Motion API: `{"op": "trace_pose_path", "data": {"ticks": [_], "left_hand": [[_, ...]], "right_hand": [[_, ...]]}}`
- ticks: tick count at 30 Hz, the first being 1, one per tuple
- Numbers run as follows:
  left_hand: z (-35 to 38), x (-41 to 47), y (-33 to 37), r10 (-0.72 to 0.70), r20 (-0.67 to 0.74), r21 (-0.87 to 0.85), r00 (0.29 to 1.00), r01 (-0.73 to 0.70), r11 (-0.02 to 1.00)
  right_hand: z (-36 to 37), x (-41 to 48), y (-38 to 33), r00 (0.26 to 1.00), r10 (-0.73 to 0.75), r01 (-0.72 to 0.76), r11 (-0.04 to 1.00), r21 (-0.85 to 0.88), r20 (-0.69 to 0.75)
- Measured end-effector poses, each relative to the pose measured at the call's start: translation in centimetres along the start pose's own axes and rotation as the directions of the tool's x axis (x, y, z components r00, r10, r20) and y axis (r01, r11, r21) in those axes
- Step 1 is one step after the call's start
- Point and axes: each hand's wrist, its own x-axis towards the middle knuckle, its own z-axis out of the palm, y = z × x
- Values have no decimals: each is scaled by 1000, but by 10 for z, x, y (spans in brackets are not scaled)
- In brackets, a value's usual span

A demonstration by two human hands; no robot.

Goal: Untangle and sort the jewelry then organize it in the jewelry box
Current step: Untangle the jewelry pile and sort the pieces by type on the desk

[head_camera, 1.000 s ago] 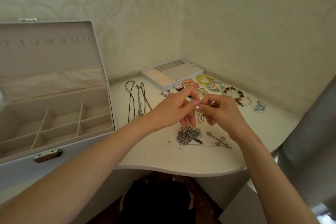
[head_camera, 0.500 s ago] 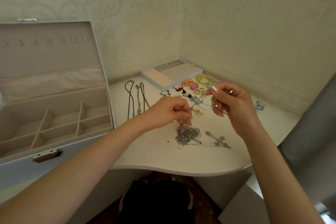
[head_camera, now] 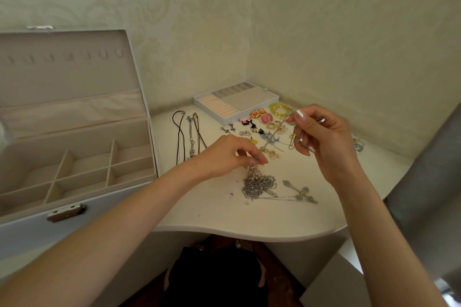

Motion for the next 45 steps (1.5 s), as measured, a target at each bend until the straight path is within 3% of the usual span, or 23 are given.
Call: {"op": "trace_pose_path", "data": {"ticks": [8, 21, 24, 28, 31, 38, 45], "left_hand": [[4, -3, -2, -36, 19, 2, 999, 36, 999], [-1, -4, 2, -54, 104, 166, 993, 36, 985], [-4, -2, 12, 18, 59, 66, 998, -22, 998], [-10, 0, 28, 92, 114, -74, 989, -84, 994], [-11, 2, 30, 93, 74, -53, 993, -89, 995], [-14, 2, 39, 92, -60, -245, 994, -104, 964], [-25, -2, 42, 131, -150, -15, 980, -134, 991]], "right_hand": [[2, 3, -8, 997, -77, 77, 996, 54, -4], [4, 10, -19, 996, -93, 92, 994, 50, 6], [5, 11, -20, 995, -93, 93, 995, 35, 18], [5, 12, -21, 996, -92, 92, 995, 25, 20], [4, 13, -23, 995, -95, 95, 995, 32, 12], [4, 13, -23, 997, -83, 83, 997, -4, 9], [9, 14, -23, 994, 4, 7, 995, -104, 108]]}}
